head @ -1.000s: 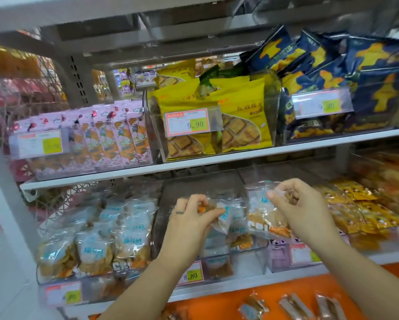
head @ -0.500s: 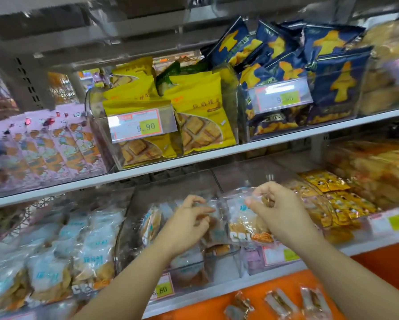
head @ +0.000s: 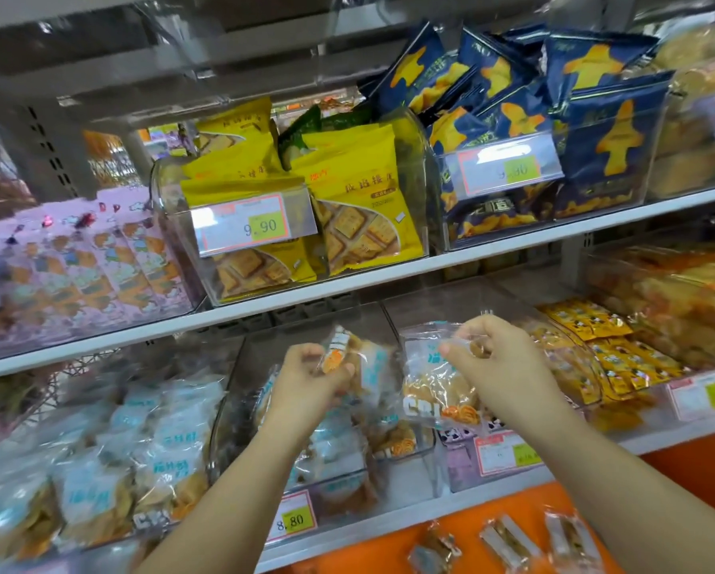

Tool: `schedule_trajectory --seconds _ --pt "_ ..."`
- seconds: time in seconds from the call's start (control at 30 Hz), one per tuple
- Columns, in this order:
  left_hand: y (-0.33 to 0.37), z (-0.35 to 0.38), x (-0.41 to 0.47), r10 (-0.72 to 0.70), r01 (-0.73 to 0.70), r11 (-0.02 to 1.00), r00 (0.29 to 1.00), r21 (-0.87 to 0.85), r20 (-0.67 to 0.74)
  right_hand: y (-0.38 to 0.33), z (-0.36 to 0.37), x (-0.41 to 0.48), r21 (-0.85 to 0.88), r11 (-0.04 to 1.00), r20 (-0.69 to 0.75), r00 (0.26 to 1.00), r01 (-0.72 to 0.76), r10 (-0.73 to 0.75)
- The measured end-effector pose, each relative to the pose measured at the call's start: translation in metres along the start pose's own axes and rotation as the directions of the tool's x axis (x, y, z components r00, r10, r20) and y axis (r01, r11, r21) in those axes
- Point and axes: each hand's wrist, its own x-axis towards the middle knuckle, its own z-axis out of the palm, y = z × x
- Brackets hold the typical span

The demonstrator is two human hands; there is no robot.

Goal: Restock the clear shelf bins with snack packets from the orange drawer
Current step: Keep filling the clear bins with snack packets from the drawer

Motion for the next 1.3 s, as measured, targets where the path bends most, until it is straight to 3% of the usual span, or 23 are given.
schedule_trajectory --seconds 0.1,0.2,0.27,0.33,0.57,0.73,0.8,0.9,1.03,1.13,1.2,1.3 --pt "0.003 -0.004 -0.013 -0.109 0.182 0.857 0.978 -0.482 0.176 0.003 0.001 0.001 0.027 0.999 -0.051 0.998 -0.020 0.022" --pt "0.009 -0.004 -0.029 -0.121 0.344 0.697 0.921 -0.629 0.370 0.003 0.003 0.000 0.078 0.995 -0.087 0.994 -0.056 0.062" --pt "0.011 -0.001 -0.040 -0.111 0.394 0.714 0.880 -0.579 0.461 0.002 0.006 -0.002 0.131 0.989 -0.094 0.992 -0.071 0.083" --pt "0.011 0.006 -0.049 -0.100 0.355 0.806 0.871 -0.474 0.482 0.000 0.012 -0.005 0.177 0.980 -0.060 0.992 -0.095 0.107" --pt "0.009 0.005 -0.052 -0.058 0.159 0.951 0.934 -0.264 0.352 -0.010 0.010 -0.007 0.375 0.911 0.291 0.955 -0.172 0.060" --pt "0.006 0.001 -0.053 -0.015 0.079 0.982 0.936 -0.169 0.351 -0.014 0.009 -0.009 0.364 0.916 0.375 0.927 -0.167 0.020" --pt "0.006 0.002 -0.052 -0.005 0.069 0.984 0.934 -0.164 0.357 -0.016 0.006 -0.012 0.283 0.956 0.424 0.904 -0.073 -0.057" --pt "0.009 0.006 -0.052 0.085 -0.077 0.996 0.926 -0.036 0.368 -0.016 0.012 -0.016 -0.014 0.989 0.414 0.902 0.145 -0.126" --pt "0.012 -0.001 -0.045 0.090 -0.143 0.983 0.924 0.117 0.372 -0.010 0.017 -0.009 -0.072 0.971 0.298 0.934 0.227 -0.196" --pt "0.013 -0.020 -0.028 0.161 -0.233 0.941 0.946 0.244 0.282 -0.005 0.016 0.000 -0.149 0.958 0.335 0.924 0.243 -0.183" --pt "0.014 -0.026 -0.022 0.200 -0.326 0.884 0.911 0.334 0.360 -0.006 0.021 0.003 -0.203 0.935 0.402 0.895 0.291 -0.192" --pt "0.008 -0.021 -0.016 0.131 -0.385 0.792 0.865 0.474 0.484 -0.008 0.030 0.011 -0.341 0.850 0.499 0.843 0.402 -0.199"
